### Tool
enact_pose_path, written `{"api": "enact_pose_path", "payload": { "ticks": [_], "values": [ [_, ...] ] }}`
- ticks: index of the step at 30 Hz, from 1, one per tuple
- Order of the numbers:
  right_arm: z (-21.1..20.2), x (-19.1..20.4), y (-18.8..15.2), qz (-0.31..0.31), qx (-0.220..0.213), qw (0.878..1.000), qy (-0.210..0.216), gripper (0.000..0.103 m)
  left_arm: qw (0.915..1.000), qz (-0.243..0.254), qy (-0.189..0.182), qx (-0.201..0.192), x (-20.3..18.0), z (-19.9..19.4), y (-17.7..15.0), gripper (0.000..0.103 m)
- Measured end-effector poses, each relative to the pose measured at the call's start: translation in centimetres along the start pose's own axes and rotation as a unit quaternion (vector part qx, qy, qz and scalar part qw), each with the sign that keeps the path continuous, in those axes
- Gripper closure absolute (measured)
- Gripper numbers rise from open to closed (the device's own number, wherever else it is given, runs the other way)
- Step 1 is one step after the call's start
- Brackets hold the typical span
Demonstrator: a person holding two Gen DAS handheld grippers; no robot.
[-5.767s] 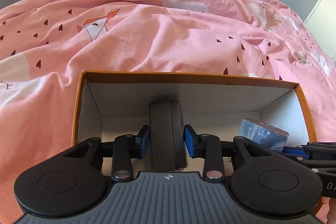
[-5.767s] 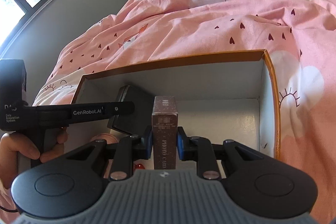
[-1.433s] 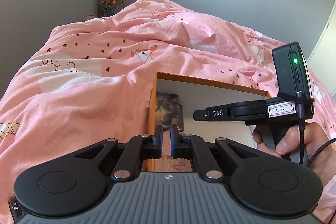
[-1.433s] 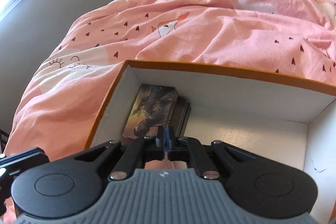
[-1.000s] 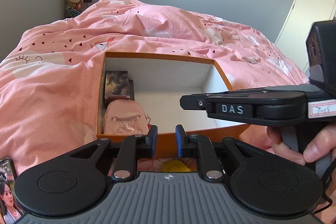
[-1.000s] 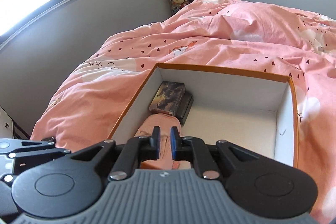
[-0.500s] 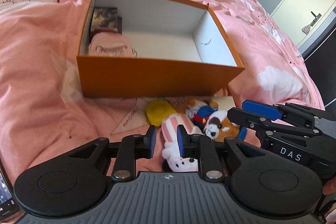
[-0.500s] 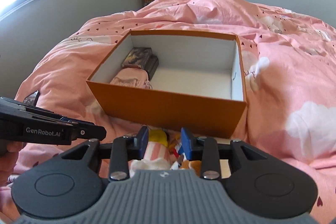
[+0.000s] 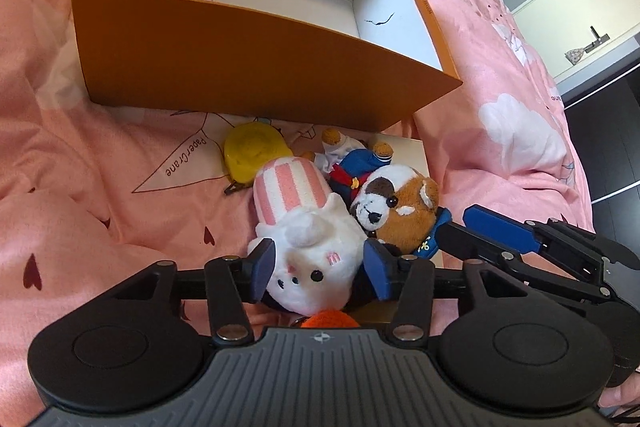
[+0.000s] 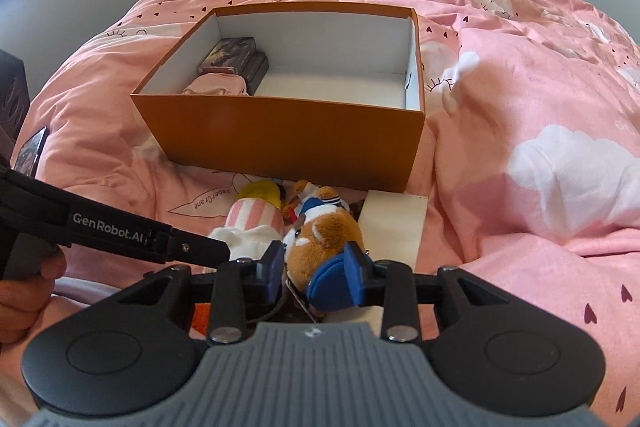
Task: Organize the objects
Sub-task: 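Grasp the white striped-hat plush with the left tool while the right tool grasps the brown dog plush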
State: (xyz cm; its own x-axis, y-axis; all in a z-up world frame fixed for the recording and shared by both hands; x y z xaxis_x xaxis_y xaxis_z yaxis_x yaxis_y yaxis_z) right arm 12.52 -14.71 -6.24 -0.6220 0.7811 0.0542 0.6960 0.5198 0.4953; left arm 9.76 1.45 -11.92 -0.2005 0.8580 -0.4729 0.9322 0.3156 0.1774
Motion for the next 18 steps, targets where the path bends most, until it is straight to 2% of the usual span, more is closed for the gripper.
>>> {"api": "enact_pose_path", "payload": {
  "ticks": [4,6,9,13,16,18],
  "values": [
    [0.6,-1.0,0.7,0.004,0.010,1.000,-0.005,0.068,0.9997,-0.023,-0.002,0.009,-0.2,0.8,0.3,0.041],
    [1.0,-1.7,1.0,0.015,0.018,1.000,0.003,0.068,0.9995,-0.029,0.012,0.005,-0.4,0.6,0.4,0.041],
    [1.3,-2.9,1.6,0.034,0.024,0.999,0.011,0.068,0.9991,0.011,0.040,0.000,-2.0,-0.3,0.2,0.045],
    [1.4,-4.0,2.3,0.060,0.027,0.997,0.034,0.068,0.9961,0.076,0.043,0.006,-4.6,-0.3,-0.4,0.046],
    [1.7,-4.2,2.5,0.067,0.031,0.996,0.042,0.067,0.9936,0.093,0.061,0.020,-5.3,0.9,-0.6,0.046],
    [1.8,-4.2,2.4,0.069,0.033,0.996,0.045,0.068,0.9922,0.097,0.074,0.024,-5.6,1.5,-0.6,0.042]
  ]
}}
Point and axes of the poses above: each gripper's, at about its wrist camera, not at the fingertips, and z roughly the way its jaws point, x to its left, y to its top, the point moved 5 cm from there along z, roughly the way its jaws point, and after that the axes turned 9 degrees about x, right-handed, at the moved point
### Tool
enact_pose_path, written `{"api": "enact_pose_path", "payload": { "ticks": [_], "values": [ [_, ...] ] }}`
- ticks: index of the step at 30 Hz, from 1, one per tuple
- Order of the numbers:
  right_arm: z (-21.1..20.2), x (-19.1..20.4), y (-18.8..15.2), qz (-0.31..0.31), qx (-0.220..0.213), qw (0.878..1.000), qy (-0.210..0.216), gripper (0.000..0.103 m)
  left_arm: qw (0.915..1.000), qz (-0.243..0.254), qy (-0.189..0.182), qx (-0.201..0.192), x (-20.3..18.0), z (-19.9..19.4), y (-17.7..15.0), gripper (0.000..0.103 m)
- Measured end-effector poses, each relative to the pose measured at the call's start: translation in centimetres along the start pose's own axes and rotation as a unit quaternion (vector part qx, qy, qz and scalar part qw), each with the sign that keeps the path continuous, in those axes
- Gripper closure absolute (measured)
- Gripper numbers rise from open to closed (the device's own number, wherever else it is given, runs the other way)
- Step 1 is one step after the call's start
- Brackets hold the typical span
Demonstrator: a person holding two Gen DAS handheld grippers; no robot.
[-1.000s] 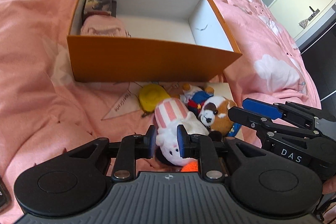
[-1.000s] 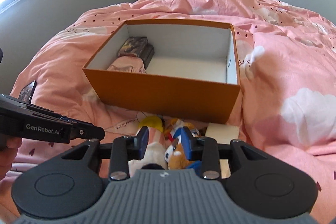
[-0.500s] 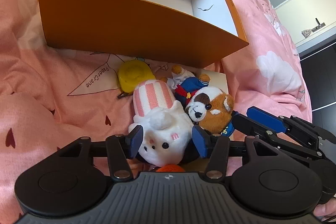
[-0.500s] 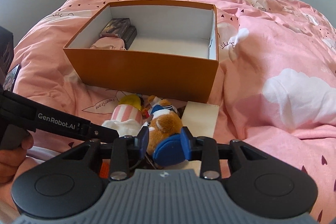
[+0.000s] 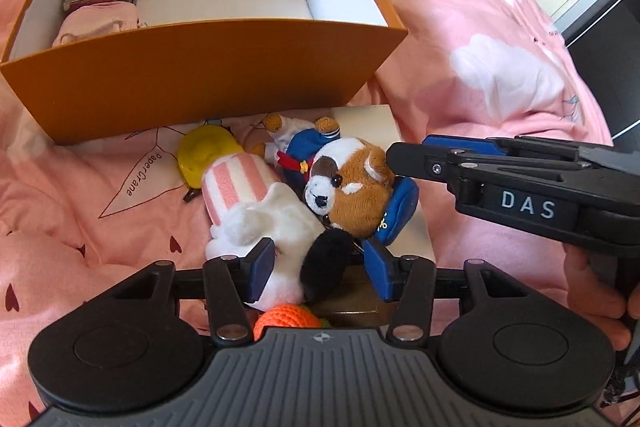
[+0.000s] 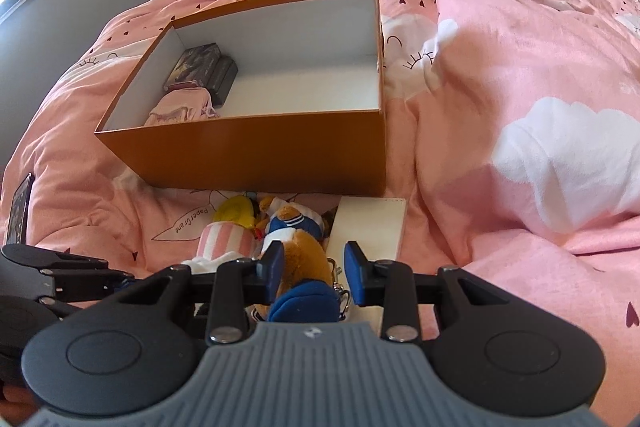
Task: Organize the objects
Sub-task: 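Grasp the white striped-hat plush with the left tool while the right tool grasps the brown dog plush, then lift both plushes and carry them over the orange box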
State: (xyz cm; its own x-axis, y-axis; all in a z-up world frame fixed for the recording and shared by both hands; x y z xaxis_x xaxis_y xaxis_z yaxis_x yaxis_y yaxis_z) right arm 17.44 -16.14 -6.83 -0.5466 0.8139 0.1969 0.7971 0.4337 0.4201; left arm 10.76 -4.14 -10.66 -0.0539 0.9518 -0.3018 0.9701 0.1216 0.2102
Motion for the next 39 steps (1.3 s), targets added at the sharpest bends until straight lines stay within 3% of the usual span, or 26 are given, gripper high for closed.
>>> {"api": "enact_pose_path", "payload": {
  "ticks": [4,7,11,14,21,23,26,30,32,35,39],
  "values": [
    [0.3,-0.2,-0.3,0.006,0.007,1.000,0.009,0.067,0.9988,0.015,0.047,0.004,-0.4,0.7,-0.1,0.038],
    [0.6,-0.3,-0.2,0.006,0.011,1.000,0.017,0.067,0.9976,-0.002,0.068,0.017,0.3,1.2,-0.3,0.038],
    [1.2,0.1,0.2,-0.007,0.018,0.999,0.033,0.066,0.9972,-0.053,0.046,0.026,2.2,1.3,-0.7,0.035],
    [1.9,0.6,0.6,-0.018,0.026,0.999,0.044,0.060,0.9961,-0.075,0.038,0.024,3.0,0.8,-1.1,0.035],
    [2.9,2.1,1.0,-0.024,0.047,0.995,0.079,0.051,0.9942,-0.086,0.064,0.007,3.8,-0.8,-1.4,0.053],
    [3.4,2.7,0.9,-0.037,0.053,0.996,0.068,0.049,0.9934,-0.091,0.070,0.002,4.2,-1.1,-1.3,0.054],
    [4.7,2.5,0.5,-0.046,0.067,0.996,0.023,0.050,0.9925,-0.103,0.065,0.001,4.9,-1.3,-1.3,0.053],
    [5.3,2.2,-0.3,-0.029,0.077,0.995,0.050,0.058,0.9923,-0.118,0.039,-0.004,5.4,-1.4,-1.3,0.045],
    [5.1,2.6,-0.6,-0.030,0.077,0.995,0.057,0.059,0.9927,-0.119,0.018,0.000,5.5,-1.2,-1.3,0.046],
    [5.2,2.6,-0.9,-0.020,0.081,0.994,0.071,0.060,0.9938,-0.110,0.014,0.009,5.4,-0.8,-1.3,0.043],
    [5.7,1.4,-0.9,0.014,0.093,0.990,0.101,0.060,0.9966,-0.072,0.038,0.014,4.4,-0.2,-0.9,0.039]
  ]
}}
Point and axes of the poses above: each gripper's, at about its wrist camera, not at the fingertips, and z roughly the way its jaws point, x to its left, y to its top, the point moved 5 cm from there along z, roughly the way its jaws point, and after that the axes turned 9 degrees about x, right-handed, at the moved point
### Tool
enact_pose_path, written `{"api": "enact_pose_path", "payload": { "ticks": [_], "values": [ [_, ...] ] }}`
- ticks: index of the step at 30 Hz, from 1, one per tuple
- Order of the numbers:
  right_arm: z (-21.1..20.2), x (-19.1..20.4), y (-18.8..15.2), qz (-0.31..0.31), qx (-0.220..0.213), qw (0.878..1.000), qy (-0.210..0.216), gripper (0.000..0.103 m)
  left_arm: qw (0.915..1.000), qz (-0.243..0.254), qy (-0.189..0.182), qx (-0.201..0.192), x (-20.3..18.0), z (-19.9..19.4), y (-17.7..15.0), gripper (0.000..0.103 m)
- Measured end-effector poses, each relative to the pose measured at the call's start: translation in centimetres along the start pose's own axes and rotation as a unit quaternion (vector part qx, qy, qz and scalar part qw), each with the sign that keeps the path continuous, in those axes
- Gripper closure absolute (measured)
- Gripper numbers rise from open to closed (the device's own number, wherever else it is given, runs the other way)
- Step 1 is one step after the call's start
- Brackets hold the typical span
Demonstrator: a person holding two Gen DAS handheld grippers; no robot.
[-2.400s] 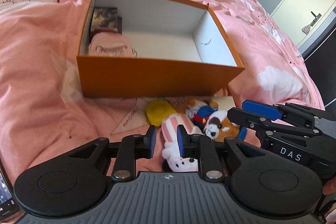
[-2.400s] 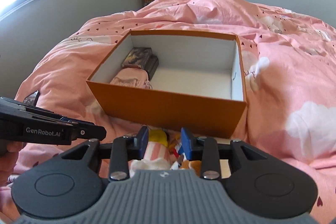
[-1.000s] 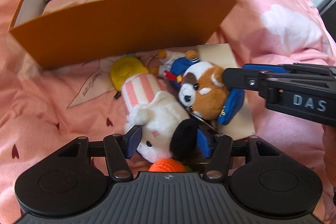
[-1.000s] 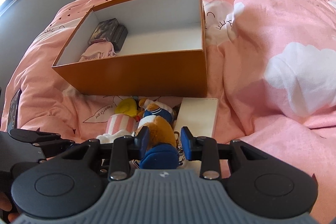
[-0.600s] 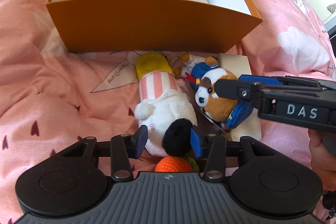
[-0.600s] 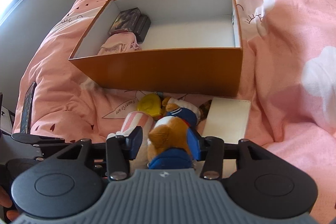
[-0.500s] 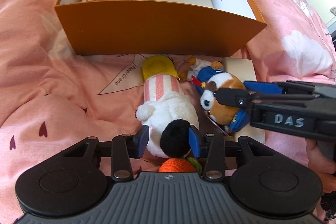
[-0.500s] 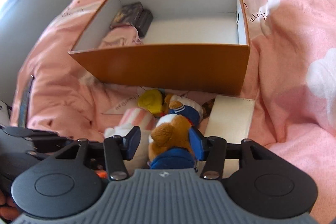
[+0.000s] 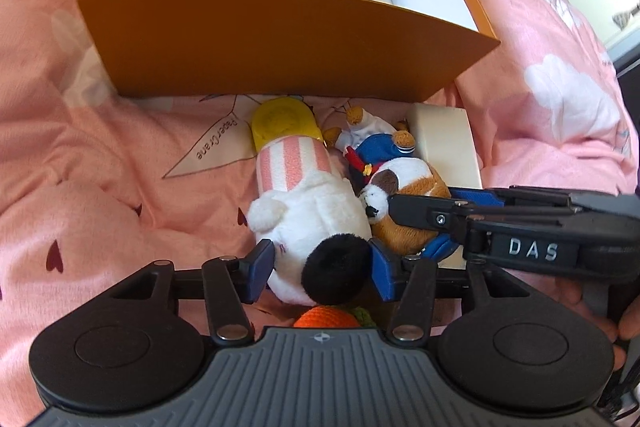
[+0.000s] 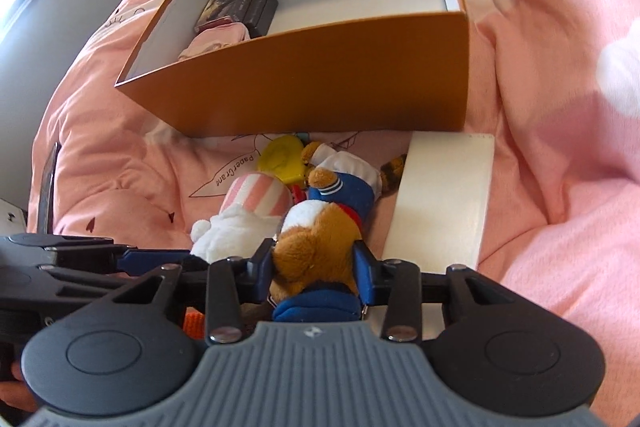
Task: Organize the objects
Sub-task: 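Lift both plushes and carry them over the orange box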
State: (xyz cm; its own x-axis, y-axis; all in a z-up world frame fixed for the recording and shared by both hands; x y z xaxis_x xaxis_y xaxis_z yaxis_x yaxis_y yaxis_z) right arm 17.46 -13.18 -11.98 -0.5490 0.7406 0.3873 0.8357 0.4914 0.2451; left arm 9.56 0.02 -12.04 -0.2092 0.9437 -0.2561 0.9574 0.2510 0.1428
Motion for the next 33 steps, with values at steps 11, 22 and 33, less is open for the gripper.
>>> {"api": "enact_pose_path", "payload": {
  "ticks": [11,22,33],
  "values": [
    [0.5,-0.5,0.2,0.010,0.009,1.000,0.014,0.059,0.9983,0.040,0.042,0.009,-0.6,2.0,0.2,0.035],
    [-1.1,0.3,0.2,-0.005,-0.013,1.000,-0.010,0.061,0.9996,0.025,0.008,-0.010,0.8,0.0,-0.6,0.043],
    [-6.2,2.8,0.9,-0.036,-0.079,0.996,-0.035,0.062,0.9950,0.025,-0.025,-0.093,1.8,-5.6,0.2,0.043]
  ]
}}
Point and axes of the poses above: each gripper's, at about its wrist camera, not at the fingertips, and z roughly the way its jaws point, x to its left, y to its top, the point moved 5 cm from there along z, roughly the way its jaws point, and after that the axes turned 9 degrees about x, right-handed, at the moved point
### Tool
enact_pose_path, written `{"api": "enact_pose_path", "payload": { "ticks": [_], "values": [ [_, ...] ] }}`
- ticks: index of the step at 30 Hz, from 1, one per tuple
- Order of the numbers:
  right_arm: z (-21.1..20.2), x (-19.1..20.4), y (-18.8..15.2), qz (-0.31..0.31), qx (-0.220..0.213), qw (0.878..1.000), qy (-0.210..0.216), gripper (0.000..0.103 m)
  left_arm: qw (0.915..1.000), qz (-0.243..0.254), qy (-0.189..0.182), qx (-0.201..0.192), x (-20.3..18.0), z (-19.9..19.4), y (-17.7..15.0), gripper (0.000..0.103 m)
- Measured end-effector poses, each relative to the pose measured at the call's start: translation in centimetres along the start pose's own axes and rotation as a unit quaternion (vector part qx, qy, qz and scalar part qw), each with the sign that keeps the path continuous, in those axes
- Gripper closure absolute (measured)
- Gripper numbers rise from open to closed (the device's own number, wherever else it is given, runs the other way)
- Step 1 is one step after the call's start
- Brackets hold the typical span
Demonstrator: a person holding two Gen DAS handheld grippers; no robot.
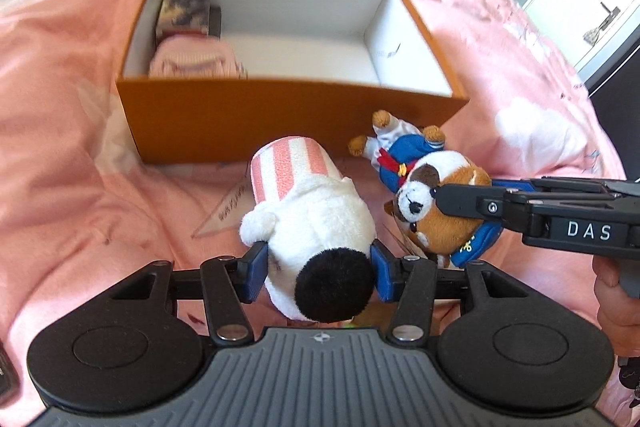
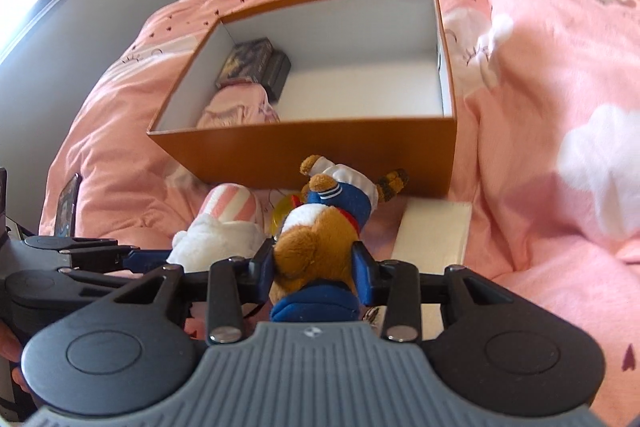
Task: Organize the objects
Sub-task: 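Lift both plushes and carry them over the orange box, then lower both held plushes down into the orange box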
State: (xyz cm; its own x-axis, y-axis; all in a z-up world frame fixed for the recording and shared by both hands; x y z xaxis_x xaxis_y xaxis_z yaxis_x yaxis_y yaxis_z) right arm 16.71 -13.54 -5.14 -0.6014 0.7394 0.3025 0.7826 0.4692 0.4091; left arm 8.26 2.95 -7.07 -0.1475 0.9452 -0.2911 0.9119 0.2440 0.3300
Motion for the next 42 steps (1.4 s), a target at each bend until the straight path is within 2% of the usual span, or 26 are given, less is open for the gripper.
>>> {"api": "enact_pose_path", "payload": {
  "ticks": [10,16,22,27,30,33,42],
  "values": [
    [-5.5,2.2,2.5,-0.039,-0.080,0.996,-0.015,0.062,0.9925,0.043,-0.037,-0.108,-2.3,-5.6,3.2,0.043],
    [-7.5,2.8,5.2,-0.053,-0.128,0.990,-0.016,0.062,0.9848,0.048,-0.032,-0.164,-2.3,-7.4,6.0,0.043],
    [-7.6,2.4,8.3,-0.045,-0.159,0.986,-0.003,0.062,0.9778,0.038,-0.020,-0.205,-1.8,-7.2,9.4,0.043],
    [-6.2,1.6,10.9,-0.032,-0.176,0.984,0.008,0.062,0.9786,0.020,-0.010,-0.205,-1.0,-5.0,11.9,0.043],
    [-4.5,1.0,12.1,-0.033,-0.178,0.983,-0.009,0.062,0.9802,0.008,-0.007,-0.198,-0.4,-3.2,12.7,0.043],
    [-2.1,0.2,12.9,-0.024,-0.159,0.987,-0.012,0.062,0.9829,-0.003,-0.005,-0.184,0.3,-1.4,13.1,0.043],
    [4.4,-1.9,13.6,0.004,-0.096,0.995,0.000,0.062,0.9946,-0.023,-0.005,-0.101,2.0,3.7,13.2,0.043]
  ]
}}
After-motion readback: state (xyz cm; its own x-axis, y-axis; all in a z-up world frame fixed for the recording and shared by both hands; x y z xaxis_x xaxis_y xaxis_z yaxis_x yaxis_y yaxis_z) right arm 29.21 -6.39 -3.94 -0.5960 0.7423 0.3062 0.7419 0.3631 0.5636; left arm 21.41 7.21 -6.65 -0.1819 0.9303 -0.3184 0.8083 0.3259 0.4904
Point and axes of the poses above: each gripper's, at about its wrist camera, not at the fingertips, and z roughly the way its jaws point, x to its left, y to its top, the point moved 5 cm from there along z, roughly the way its jaws point, and after that the axes turned 9 degrees about x, right-handed, at the moved point
